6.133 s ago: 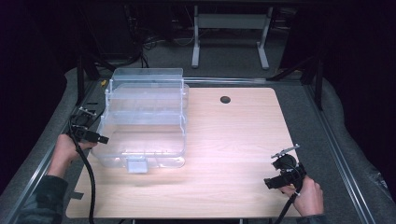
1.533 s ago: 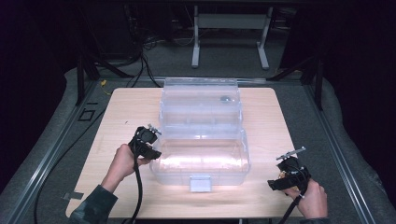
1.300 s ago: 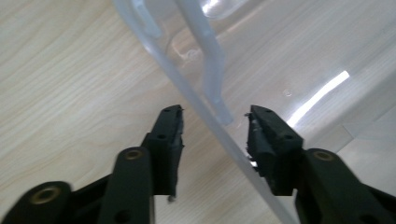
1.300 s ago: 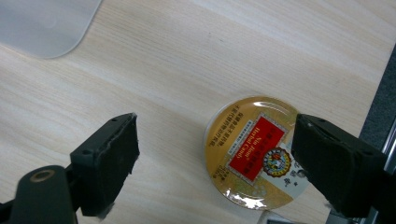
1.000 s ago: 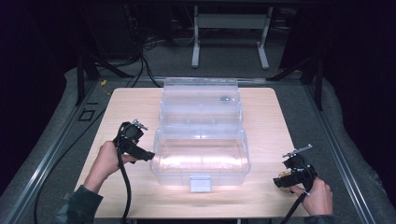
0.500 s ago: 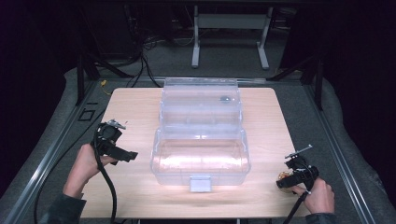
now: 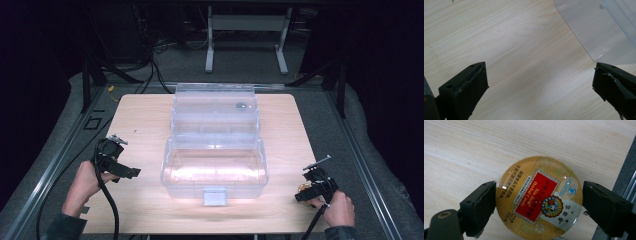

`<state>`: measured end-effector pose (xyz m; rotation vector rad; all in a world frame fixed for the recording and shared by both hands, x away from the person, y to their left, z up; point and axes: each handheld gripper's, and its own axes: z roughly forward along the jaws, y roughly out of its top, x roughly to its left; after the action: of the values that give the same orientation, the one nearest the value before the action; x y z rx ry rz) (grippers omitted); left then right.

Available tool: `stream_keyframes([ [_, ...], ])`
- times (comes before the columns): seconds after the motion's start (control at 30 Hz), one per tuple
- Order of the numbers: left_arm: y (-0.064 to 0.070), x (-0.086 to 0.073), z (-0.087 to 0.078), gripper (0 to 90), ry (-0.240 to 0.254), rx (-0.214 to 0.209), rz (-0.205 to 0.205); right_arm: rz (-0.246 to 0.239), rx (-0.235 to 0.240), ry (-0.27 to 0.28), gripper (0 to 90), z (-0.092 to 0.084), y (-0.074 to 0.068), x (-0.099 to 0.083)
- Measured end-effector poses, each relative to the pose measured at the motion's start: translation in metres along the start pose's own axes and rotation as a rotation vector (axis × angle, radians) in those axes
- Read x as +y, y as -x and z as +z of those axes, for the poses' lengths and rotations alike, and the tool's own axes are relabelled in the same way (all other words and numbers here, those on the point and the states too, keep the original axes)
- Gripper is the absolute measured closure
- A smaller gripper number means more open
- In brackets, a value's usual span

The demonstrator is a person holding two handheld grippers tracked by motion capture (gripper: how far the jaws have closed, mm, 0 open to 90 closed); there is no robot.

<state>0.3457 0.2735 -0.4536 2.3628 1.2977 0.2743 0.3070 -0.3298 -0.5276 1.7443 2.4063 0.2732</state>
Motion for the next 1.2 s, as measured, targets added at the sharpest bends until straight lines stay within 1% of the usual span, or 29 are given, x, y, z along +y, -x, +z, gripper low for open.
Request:
stream_keyframes([
  [0.1, -0.001, -0.002, 0.002, 0.0, -0.004, -0.004, -0.005, -0.001, 0.001, -0.001, 14.8, 0.001, 0.000, 0.000],
  [0.2, -0.002, -0.003, 0.001, 0.0, 0.004, -0.005, -0.012, -0.008, 0.007, -0.008, 18.8, 0.002, -0.001, 0.000],
  [0.43, -0.005, -0.005, -0.001, 0.0, 0.006, -0.002, -0.017, -0.016, 0.008, -0.016, 19.6, 0.001, -0.001, 0.001],
  [0.57, -0.007, -0.006, -0.001, 0.0, 0.002, 0.000, -0.023, -0.017, 0.021, -0.023, 19.7, 0.000, 0.000, 0.001],
  [0.67, -0.008, -0.007, -0.001, 0.0, -0.002, 0.000, -0.021, -0.017, 0.018, -0.019, 19.8, -0.004, 0.000, 0.002],
  [0.73, -0.008, -0.007, -0.002, 0.0, -0.004, 0.001, -0.016, -0.016, 0.025, -0.011, 19.8, -0.009, 0.000, 0.002],
  [0.8, -0.009, -0.007, -0.001, 0.0, -0.007, 0.001, -0.009, -0.026, 0.028, -0.009, 19.8, -0.014, -0.002, 0.003],
  [0.83, -0.009, -0.007, -0.001, 0.0, -0.009, 0.000, -0.009, -0.034, 0.023, -0.006, 19.8, -0.016, -0.003, 0.003],
  [0.9, -0.009, -0.006, -0.001, 0.0, -0.009, 0.000, -0.010, -0.033, 0.010, 0.003, 19.8, -0.020, -0.004, 0.003],
  [0.97, -0.009, -0.006, -0.001, 0.0, -0.007, -0.006, -0.004, -0.043, 0.024, 0.003, 19.8, -0.025, -0.006, 0.005],
  [1.17, -0.009, -0.007, 0.002, 0.0, -0.004, -0.011, -0.001, -0.062, 0.007, 0.015, 19.8, -0.038, -0.011, 0.009],
  [1.2, -0.010, -0.007, 0.002, 0.0, -0.005, -0.013, 0.001, -0.064, 0.018, 0.014, 19.8, -0.039, -0.011, 0.010],
])
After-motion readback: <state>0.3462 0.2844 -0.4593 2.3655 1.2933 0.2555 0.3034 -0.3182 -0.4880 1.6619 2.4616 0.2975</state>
